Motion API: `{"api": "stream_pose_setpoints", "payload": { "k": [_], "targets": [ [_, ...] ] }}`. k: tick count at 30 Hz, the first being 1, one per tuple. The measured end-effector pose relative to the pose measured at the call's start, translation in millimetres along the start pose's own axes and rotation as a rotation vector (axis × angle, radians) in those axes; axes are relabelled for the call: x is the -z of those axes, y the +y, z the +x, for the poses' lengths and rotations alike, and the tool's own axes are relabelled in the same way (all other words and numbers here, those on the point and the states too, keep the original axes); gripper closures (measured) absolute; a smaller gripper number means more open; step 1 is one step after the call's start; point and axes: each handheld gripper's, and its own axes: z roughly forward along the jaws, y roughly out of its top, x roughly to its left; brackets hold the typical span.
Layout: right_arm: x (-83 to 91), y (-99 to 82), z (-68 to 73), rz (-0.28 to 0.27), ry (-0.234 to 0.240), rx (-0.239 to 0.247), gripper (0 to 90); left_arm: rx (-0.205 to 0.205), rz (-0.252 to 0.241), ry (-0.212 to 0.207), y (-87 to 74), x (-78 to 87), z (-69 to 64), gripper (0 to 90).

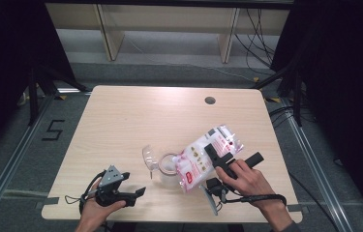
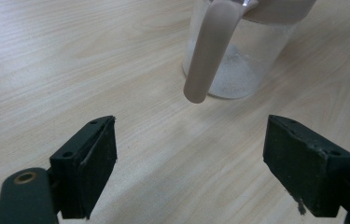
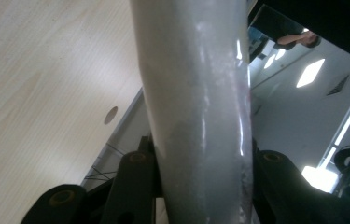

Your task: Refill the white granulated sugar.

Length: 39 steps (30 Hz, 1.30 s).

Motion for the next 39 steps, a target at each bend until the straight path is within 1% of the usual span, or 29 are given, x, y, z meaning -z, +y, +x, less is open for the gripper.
{"api": "stream_pose_setpoints", "payload": {
  "k": [1, 2, 3, 5, 6, 7, 8, 10, 12, 13, 14, 16, 17, 19, 25, 29, 35, 39],
  "targets": [
    [-0.4, -0.3, -0.6, -0.004, 0.004, -0.010, 70.1, -0.001, 0.001, 0.000, 0.1, 0.0, 0.3, 17.1],
    [-0.5, -0.4, -1.2, -0.009, 0.010, -0.007, 70.1, 0.005, 0.004, 0.001, -0.1, 0.1, 0.0, 17.1],
    [-0.6, 0.0, -0.8, -0.006, 0.003, -0.004, 70.1, 0.002, 0.006, 0.002, -0.1, 0.3, 0.3, 17.1],
    [-0.5, 0.5, -0.6, -0.003, 0.014, 0.004, 70.1, 0.011, 0.002, -0.001, -0.1, -0.1, -0.2, 17.1],
    [0.0, -0.2, -0.3, -0.001, 0.009, -0.011, 70.1, 0.009, 0.004, -0.001, -0.1, -0.1, -0.1, 17.1],
    [-0.2, -0.5, -0.6, -0.002, 0.001, -0.010, 70.2, 0.009, 0.002, 0.000, -0.2, -0.2, -0.3, 17.1],
    [-0.1, -0.5, -0.8, 0.003, 0.006, -0.012, 70.2, 0.004, 0.003, 0.001, 0.0, -0.1, -0.1, 17.1],
    [-0.7, -0.9, 0.3, -0.001, 0.003, -0.008, 70.2, 0.001, 0.001, 0.001, 0.1, 0.1, 0.1, 17.1],
    [-1.4, -0.9, 0.6, -0.003, 0.013, -0.005, 70.2, 0.002, 0.004, 0.000, 0.1, 0.2, 0.3, 17.1],
    [-2.0, -1.8, -0.4, -0.009, 0.009, 0.009, 70.3, 0.006, 0.002, 0.001, 0.0, 0.0, 0.1, 17.1],
    [-1.8, -2.1, -0.5, -0.008, 0.013, 0.007, 70.3, 0.010, 0.003, 0.001, -0.1, -0.2, -0.1, 17.1],
    [-0.7, -1.5, 0.8, -0.001, 0.008, -0.018, 70.2, 0.008, 0.002, 0.001, -0.1, -0.2, -0.2, 17.1],
    [-1.4, -2.4, -1.1, -0.012, 0.007, 0.011, 70.3, 0.008, 0.003, 0.001, -0.1, -0.2, -0.3, 17.1],
    [-0.9, -1.9, 0.6, -0.006, 0.007, -0.003, 70.2, 0.009, 0.002, 0.001, -0.2, -0.1, -0.2, 17.1],
    [-1.7, -1.6, 0.7, -0.011, 0.011, -0.006, 70.3, 0.009, 0.002, 0.000, -0.1, -0.1, -0.4, 17.1],
    [-1.4, -1.8, 0.6, -0.011, 0.007, -0.002, 70.3, -0.002, 0.002, 0.001, 0.1, 0.1, 0.2, 17.1],
    [-2.3, -3.2, 1.4, -0.006, 0.014, -0.005, 70.4, 0.001, 0.002, 0.000, 0.1, 0.0, -0.1, 17.1],
    [-1.5, -3.4, 1.3, -0.009, 0.009, -0.005, 70.6, 0.000, 0.002, 0.001, 0.1, 0.0, 0.1, 17.1]
  ]
}}
